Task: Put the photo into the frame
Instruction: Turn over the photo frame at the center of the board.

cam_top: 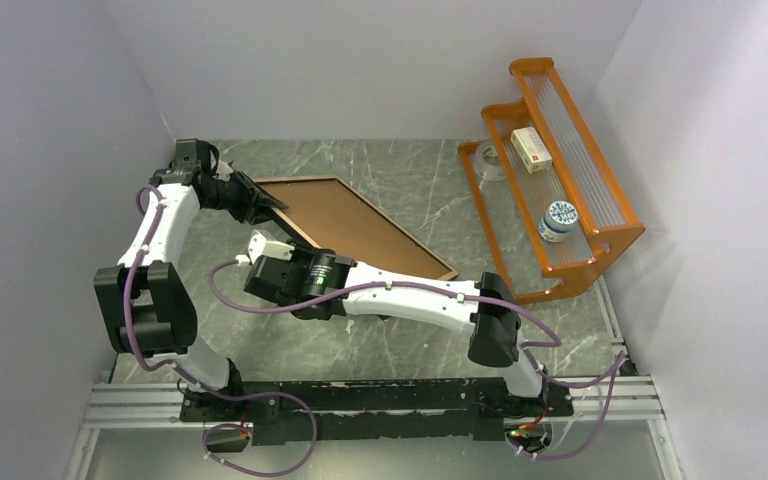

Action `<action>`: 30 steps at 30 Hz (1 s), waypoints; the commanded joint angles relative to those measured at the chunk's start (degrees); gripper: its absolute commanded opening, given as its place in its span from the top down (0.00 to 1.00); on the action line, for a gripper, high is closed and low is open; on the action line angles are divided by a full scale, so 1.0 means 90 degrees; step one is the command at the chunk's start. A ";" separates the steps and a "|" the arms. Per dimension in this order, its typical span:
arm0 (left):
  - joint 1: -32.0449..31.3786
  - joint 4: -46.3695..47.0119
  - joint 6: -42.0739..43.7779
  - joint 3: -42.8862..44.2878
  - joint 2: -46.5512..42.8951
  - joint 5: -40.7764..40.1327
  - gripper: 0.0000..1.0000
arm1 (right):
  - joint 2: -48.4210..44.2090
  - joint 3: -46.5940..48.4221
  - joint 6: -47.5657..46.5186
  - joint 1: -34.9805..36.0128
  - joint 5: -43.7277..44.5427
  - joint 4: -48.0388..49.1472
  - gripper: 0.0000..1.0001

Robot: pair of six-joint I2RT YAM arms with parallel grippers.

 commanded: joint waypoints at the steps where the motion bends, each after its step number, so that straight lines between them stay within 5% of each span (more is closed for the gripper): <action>1: 0.0073 0.0075 0.0019 0.0364 -0.0311 0.0640 0.97 | 0.0015 0.0167 -0.0167 -0.0006 0.0279 0.0105 0.78; 4: 0.0123 0.0116 0.0009 0.0368 -0.0347 0.0731 0.86 | -0.0043 0.0223 -0.0276 -0.0005 0.0355 0.0193 0.91; 9: 0.0263 0.0147 0.0087 0.0492 -0.0428 0.0802 0.35 | -0.0227 0.0384 -0.0547 -0.0005 0.0311 0.0399 1.00; 13: 0.0353 -0.0048 0.0370 0.0826 -0.0483 0.0554 0.11 | -0.0380 0.0662 -0.0773 -0.0012 0.0161 0.0537 1.00; 30: 0.1232 -0.1494 0.1768 0.2982 -0.0609 -0.0702 0.06 | -0.0605 0.1723 -0.1038 -0.0532 -0.0976 0.0718 1.00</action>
